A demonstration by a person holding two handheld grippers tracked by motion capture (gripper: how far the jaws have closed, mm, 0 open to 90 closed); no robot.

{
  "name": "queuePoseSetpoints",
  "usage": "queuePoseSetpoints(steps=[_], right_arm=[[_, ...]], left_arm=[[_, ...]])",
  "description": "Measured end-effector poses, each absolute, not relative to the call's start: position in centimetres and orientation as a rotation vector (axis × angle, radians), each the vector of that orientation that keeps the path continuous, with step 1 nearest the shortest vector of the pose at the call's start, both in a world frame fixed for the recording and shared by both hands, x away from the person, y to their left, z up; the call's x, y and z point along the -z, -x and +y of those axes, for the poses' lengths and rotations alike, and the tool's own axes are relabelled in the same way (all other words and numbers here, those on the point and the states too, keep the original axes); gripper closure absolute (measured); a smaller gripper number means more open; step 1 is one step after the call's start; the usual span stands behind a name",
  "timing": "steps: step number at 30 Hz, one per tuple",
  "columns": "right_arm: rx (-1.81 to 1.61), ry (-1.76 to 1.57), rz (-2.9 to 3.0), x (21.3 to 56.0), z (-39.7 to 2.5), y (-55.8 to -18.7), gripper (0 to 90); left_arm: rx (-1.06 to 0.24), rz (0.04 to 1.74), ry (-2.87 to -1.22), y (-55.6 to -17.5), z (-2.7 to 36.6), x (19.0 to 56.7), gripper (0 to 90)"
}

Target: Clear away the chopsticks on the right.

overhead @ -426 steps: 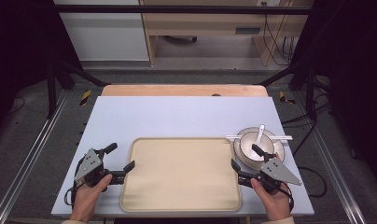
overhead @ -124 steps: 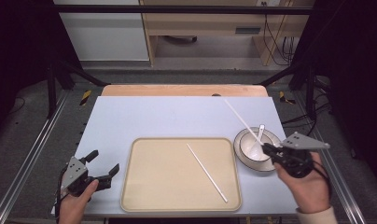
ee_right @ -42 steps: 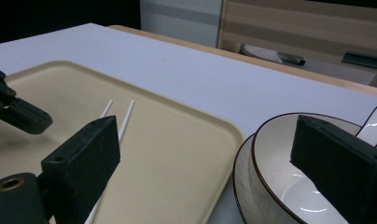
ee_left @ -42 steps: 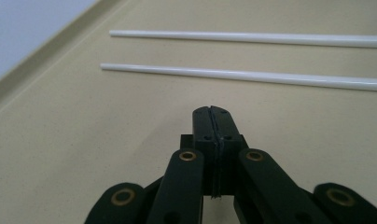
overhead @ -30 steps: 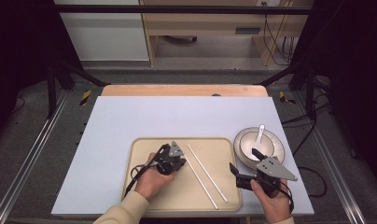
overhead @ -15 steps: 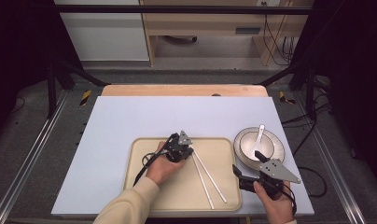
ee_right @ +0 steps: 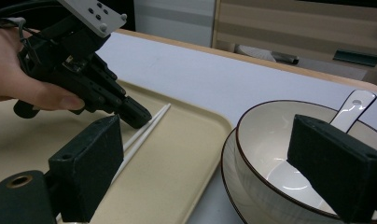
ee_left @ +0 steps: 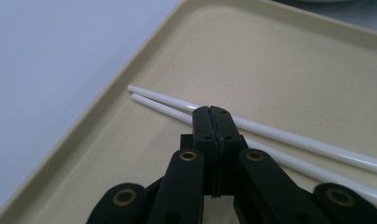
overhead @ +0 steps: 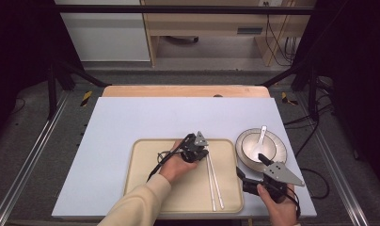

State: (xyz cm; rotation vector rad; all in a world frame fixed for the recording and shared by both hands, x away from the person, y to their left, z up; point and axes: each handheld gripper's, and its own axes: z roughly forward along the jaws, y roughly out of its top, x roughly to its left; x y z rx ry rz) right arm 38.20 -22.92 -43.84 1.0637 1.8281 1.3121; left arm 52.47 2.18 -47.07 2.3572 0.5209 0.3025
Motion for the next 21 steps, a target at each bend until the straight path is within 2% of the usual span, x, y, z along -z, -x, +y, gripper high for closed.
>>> queuePoseSetpoints(steps=[7, 21], right_arm=[[-1.317, -1.066, 1.828, 43.9, -23.0, -38.3, 10.7], [-1.32, -1.069, 1.836, 43.9, -22.8, -38.3, 10.6]], left_arm=[[-0.291, 0.489, -2.35, -51.9, 0.4, 47.2, 89.7], [-0.286, 0.48, -2.344, -52.3, -0.3, 47.2, 89.6]])
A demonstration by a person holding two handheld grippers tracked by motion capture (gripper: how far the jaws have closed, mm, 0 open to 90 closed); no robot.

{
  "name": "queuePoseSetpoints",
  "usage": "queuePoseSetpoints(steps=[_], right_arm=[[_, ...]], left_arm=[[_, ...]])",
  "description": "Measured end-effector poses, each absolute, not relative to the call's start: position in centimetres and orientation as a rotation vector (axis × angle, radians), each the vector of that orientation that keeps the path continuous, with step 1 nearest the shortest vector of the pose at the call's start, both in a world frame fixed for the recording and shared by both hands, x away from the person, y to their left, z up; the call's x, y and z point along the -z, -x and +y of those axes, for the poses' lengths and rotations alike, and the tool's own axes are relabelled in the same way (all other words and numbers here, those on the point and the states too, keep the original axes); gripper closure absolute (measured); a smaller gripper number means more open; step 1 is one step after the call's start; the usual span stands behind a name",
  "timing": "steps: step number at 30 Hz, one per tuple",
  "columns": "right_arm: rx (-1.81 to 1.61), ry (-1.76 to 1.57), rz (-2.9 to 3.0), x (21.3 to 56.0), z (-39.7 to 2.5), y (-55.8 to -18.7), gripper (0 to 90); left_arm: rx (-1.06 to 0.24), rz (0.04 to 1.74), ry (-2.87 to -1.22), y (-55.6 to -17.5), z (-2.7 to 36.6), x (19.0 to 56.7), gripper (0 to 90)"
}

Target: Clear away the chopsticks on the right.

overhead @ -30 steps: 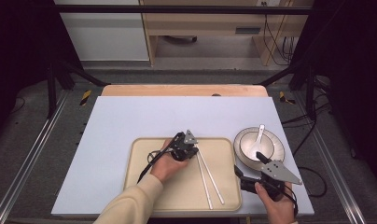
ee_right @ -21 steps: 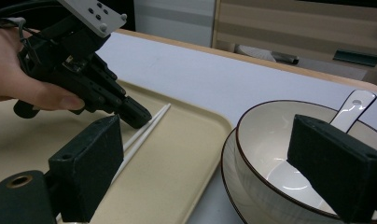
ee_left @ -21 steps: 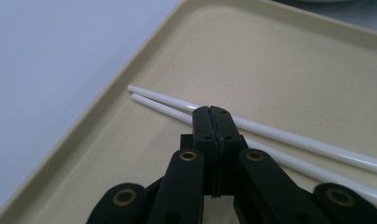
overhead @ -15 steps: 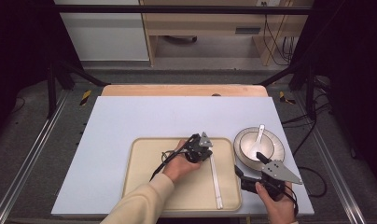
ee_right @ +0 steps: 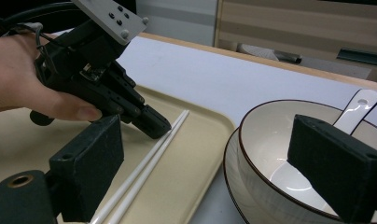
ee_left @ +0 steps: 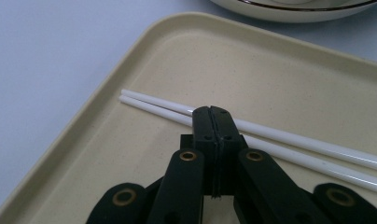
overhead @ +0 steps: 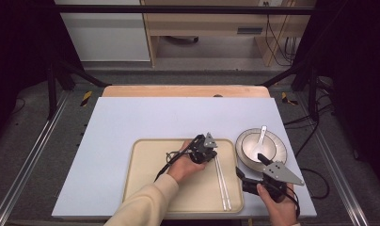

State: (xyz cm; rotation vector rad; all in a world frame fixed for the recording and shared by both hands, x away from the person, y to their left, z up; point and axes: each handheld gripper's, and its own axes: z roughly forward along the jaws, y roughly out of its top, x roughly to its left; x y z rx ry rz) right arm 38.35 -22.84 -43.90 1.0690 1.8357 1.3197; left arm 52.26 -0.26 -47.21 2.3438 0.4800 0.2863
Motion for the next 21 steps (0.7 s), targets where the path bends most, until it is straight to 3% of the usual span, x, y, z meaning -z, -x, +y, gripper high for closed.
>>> queuePoseSetpoints(steps=[8, 14, 17, 21], right_arm=[[-1.324, -1.059, 1.84, 43.9, -22.8, -38.3, 10.6], [-1.333, -1.047, 1.853, 44.0, -22.5, -38.3, 10.4], [-1.354, -1.04, 1.86, 44.1, -22.1, -38.3, 10.0], [-1.367, -1.042, 1.873, 44.2, -21.7, -38.4, 9.7]], left_arm=[[-0.31, 0.446, -2.333, -51.8, 0.1, 46.5, 89.6], [-0.324, 0.444, -2.291, -50.8, 2.8, 45.9, 88.7], [-0.345, 0.437, -2.264, -49.9, 4.7, 45.6, 84.6], [-0.384, 0.462, -2.213, -48.9, 7.5, 45.4, 72.2]])
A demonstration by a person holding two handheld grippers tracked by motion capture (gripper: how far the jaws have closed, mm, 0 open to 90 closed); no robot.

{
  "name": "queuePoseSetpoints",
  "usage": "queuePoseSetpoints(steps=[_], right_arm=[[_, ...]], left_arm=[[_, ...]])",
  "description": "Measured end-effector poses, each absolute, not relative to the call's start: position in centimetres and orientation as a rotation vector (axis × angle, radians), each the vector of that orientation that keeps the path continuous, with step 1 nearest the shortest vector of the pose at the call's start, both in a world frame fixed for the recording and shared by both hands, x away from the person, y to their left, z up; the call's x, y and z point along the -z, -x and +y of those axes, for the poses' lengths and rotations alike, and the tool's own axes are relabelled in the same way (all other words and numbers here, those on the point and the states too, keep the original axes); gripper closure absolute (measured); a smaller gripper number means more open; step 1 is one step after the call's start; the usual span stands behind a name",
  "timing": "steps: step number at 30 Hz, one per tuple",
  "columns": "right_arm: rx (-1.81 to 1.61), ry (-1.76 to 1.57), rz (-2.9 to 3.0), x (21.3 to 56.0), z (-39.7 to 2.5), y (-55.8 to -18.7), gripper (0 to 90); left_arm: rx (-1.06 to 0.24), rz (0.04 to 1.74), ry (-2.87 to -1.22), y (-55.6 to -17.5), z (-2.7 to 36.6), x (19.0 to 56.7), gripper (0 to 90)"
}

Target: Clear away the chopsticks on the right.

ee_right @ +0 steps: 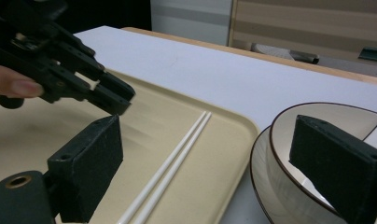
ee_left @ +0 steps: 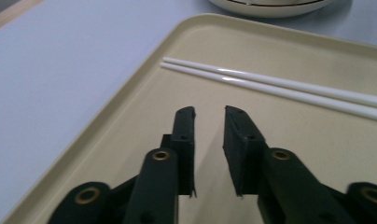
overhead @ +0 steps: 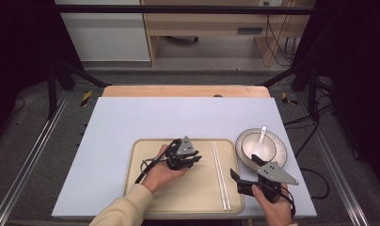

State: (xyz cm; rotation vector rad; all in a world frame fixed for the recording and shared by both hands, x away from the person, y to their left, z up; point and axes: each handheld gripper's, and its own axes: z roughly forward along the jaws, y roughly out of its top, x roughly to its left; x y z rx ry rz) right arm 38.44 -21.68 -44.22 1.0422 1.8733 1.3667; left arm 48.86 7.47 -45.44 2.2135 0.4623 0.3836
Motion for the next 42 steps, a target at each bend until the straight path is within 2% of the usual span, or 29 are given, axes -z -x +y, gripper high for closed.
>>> queuePoseSetpoints(steps=[5, 13, 16, 22, 30, 42], right_arm=[[-1.376, -1.051, 1.875, 44.4, -21.3, -38.7, 9.7], [-1.375, -1.032, 1.881, 44.5, -21.0, -38.7, 8.8], [-1.381, -1.039, 1.882, 44.6, -20.9, -38.8, 8.6], [-1.38, -1.029, 1.878, 44.5, -20.9, -38.7, 8.1], [-1.381, -1.025, 1.867, 44.6, -21.0, -38.8, 8.0], [-1.402, -1.017, 1.845, 44.7, -21.1, -38.9, 7.5]], left_arm=[[-0.409, 0.507, -2.158, -48.1, 9.9, 45.4, 57.4], [-0.461, 0.596, -2.051, -46.1, 14.4, 45.4, 27.0], [-0.472, 0.621, -2.031, -45.1, 15.7, 45.5, 18.7], [-0.487, 0.656, -1.973, -44.1, 18.0, 45.5, 10.9], [-0.521, 0.65, -1.886, -43.4, 21.2, 45.1, 5.3], [-0.602, 0.713, -1.737, -42.6, 26.9, 44.1, 4.0]])
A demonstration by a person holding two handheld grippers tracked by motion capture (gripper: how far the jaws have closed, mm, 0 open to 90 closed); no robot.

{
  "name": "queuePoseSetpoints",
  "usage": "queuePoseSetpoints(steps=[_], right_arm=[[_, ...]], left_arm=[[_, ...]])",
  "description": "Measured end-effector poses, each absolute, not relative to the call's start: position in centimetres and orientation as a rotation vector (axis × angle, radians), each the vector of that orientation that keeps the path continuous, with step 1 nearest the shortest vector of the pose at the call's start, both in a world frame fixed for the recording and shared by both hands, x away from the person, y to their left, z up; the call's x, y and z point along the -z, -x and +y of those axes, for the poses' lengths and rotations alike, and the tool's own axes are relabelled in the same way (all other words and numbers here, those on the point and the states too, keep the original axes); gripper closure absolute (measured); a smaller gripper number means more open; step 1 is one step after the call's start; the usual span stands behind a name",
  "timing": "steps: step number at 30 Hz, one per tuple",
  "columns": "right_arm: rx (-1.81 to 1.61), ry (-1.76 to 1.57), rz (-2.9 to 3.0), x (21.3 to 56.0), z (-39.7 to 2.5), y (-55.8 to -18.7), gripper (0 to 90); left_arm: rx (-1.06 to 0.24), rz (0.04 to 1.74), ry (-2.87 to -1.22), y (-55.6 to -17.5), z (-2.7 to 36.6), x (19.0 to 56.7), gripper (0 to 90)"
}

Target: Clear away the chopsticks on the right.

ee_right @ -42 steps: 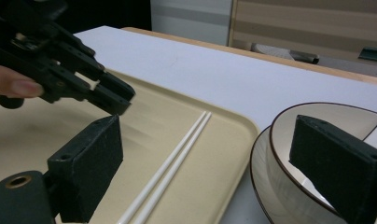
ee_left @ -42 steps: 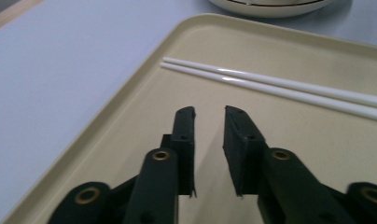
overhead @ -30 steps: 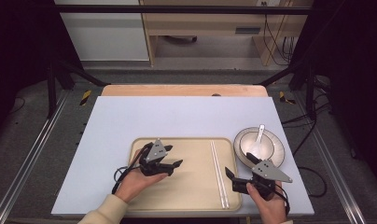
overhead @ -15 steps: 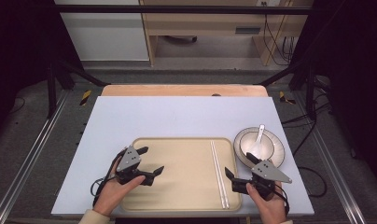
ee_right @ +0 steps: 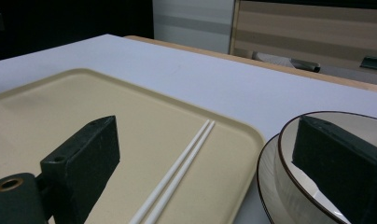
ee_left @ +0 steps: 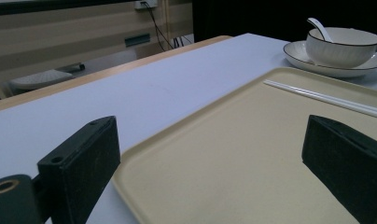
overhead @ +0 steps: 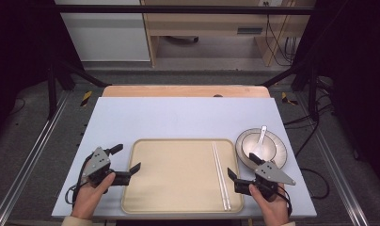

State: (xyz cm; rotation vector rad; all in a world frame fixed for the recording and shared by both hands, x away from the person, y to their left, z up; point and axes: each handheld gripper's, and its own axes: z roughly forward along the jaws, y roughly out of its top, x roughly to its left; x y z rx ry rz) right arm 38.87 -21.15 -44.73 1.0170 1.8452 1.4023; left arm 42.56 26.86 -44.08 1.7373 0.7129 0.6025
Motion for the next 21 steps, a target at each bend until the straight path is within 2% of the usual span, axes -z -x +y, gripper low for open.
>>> queuePoseSetpoints(steps=[6, 21], right_arm=[[-1.421, -1.019, 1.813, 44.7, -21.6, -38.9, 6.8], [-1.46, -1.056, 1.695, 44.4, -23.3, -38.6, 6.2]], left_arm=[[-0.646, 0.741, -1.664, -42.1, 29.4, 43.7, 4.0], [-0.707, 0.788, -1.579, -41.3, 32.4, 43.6, 3.5]])
